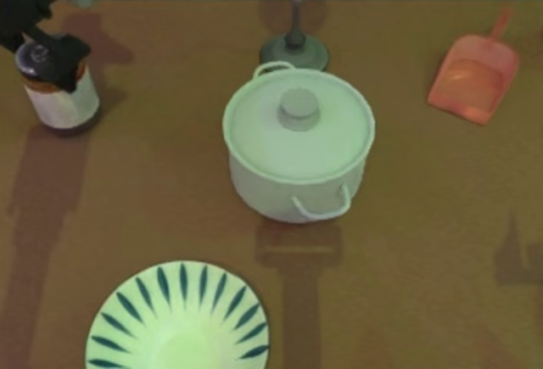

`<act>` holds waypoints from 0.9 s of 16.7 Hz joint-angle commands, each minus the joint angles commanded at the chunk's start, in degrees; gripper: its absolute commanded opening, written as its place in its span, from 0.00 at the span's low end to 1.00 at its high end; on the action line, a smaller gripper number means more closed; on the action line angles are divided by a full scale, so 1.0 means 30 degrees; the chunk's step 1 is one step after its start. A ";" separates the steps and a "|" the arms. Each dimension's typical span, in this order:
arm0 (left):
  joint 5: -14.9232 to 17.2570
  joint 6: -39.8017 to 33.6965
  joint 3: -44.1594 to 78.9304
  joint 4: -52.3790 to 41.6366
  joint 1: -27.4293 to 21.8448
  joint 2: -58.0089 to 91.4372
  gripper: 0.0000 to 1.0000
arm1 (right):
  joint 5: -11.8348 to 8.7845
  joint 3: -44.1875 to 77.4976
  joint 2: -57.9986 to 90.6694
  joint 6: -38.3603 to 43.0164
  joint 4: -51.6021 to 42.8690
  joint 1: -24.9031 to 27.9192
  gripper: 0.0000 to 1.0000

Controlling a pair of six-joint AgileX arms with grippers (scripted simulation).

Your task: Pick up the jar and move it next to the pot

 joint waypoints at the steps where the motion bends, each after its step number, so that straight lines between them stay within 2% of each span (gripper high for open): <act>1: -0.0001 -0.0012 -0.0468 0.0438 -0.0011 -0.0032 1.00 | 0.0000 0.0000 0.0000 0.0000 0.0000 0.0000 1.00; 9: -0.0004 -0.0043 -0.1773 0.1654 -0.0042 -0.0123 1.00 | 0.0000 0.0000 0.0000 0.0000 0.0000 0.0000 1.00; 15: -0.0004 -0.0043 -0.1773 0.1654 -0.0042 -0.0123 0.55 | 0.0000 0.0000 0.0000 0.0000 0.0000 0.0000 1.00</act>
